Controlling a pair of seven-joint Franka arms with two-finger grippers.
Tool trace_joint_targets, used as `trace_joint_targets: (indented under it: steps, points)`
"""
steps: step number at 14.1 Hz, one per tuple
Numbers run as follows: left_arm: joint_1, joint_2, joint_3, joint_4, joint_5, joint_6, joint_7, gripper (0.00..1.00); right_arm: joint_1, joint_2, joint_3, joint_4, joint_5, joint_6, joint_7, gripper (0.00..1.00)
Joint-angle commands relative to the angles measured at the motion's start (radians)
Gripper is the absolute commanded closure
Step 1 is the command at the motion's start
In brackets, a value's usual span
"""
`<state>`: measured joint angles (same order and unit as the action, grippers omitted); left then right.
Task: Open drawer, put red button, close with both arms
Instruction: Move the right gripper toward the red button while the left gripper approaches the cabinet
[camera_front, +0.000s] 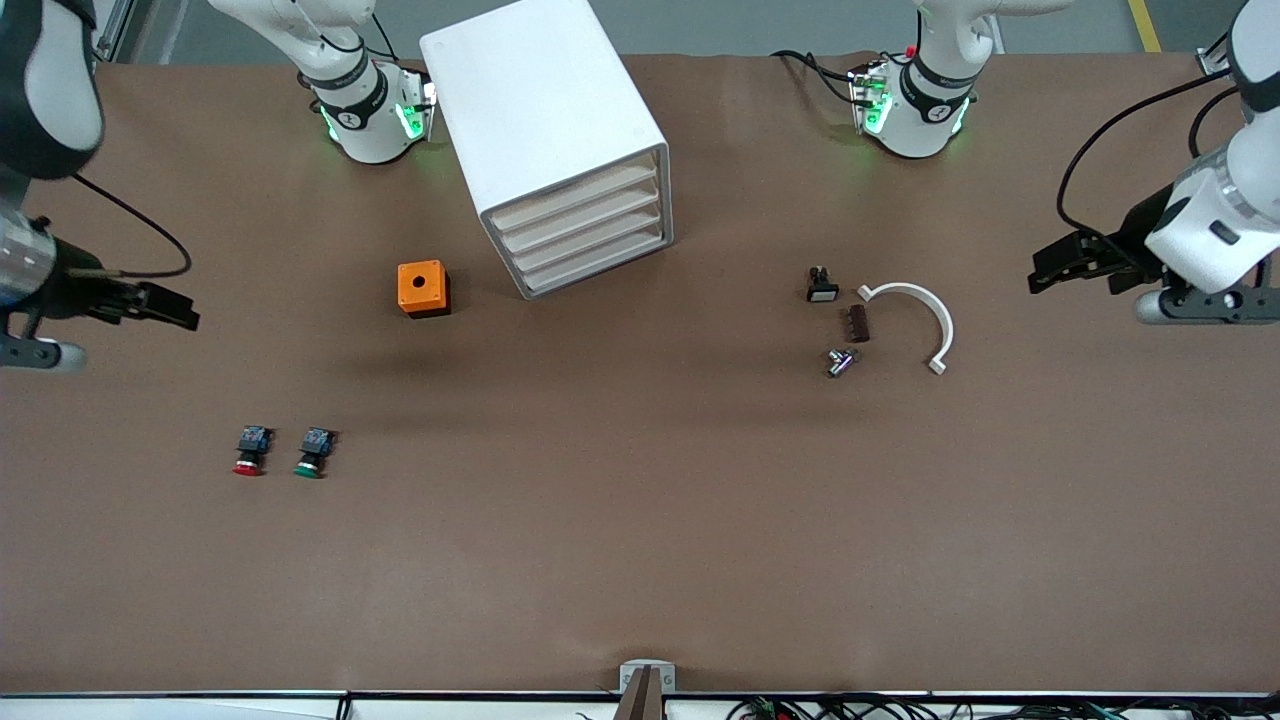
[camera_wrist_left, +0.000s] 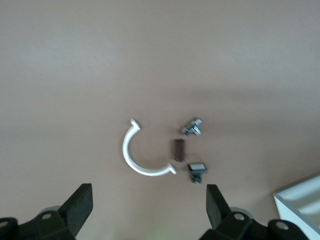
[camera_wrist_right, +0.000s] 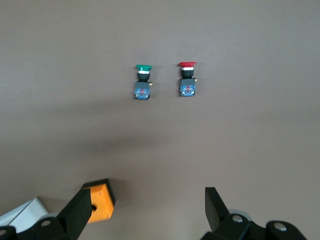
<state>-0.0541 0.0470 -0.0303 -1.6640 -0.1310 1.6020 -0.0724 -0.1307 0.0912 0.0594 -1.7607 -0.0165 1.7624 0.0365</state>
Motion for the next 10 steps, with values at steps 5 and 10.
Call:
trace_joint_targets:
  steps: [5,10]
  points:
    - [-0.004,0.186,-0.077,0.01,-0.238,-0.056,0.108,0.0,-0.093,0.074,0.016,-0.195,-0.023,0.258,-0.014,0.0]
    - [-0.006,0.3,-0.172,0.012,-0.395,-0.051,0.147,0.0,-0.142,0.203,0.016,-0.195,-0.043,0.38,-0.062,0.0]
